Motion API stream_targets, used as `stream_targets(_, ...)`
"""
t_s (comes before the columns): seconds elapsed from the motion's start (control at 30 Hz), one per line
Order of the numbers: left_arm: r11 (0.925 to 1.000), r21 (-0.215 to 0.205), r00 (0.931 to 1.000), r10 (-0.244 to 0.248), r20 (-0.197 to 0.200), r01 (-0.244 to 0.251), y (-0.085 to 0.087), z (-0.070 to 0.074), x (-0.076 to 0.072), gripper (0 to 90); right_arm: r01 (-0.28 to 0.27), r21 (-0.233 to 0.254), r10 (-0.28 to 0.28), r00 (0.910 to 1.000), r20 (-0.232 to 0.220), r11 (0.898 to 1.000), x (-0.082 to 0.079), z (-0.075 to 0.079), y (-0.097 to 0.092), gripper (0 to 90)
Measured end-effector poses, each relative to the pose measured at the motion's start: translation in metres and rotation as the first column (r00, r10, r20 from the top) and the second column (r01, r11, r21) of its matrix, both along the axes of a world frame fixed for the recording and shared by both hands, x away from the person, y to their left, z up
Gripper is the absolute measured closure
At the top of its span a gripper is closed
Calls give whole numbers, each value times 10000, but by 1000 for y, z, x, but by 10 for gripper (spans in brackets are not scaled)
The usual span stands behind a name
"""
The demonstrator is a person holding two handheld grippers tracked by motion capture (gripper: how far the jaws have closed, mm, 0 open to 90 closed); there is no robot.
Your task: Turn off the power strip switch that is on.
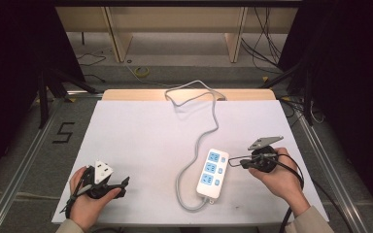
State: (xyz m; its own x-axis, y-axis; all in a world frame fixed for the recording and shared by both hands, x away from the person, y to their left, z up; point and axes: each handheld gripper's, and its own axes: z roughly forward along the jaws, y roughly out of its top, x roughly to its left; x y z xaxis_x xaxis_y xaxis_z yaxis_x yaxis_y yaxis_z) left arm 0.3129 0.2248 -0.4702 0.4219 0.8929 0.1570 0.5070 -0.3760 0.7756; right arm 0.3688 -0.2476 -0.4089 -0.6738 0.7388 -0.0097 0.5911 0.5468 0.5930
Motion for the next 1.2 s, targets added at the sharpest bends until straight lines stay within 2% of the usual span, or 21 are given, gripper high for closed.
stream_targets(0.37, 10000, 15, 10000, 5, 26, -5, 0, 0, 0, 119, -107, -175, 104, 9998, -171, 9998, 4, 1, 5, 900)
stream_targets(1.2, 10000, 86, 10000, 9, 70, -10, 0, 1, 0, 119, -97, -242, 97, 10000, 4, 9997, 13, 6, 13, 900)
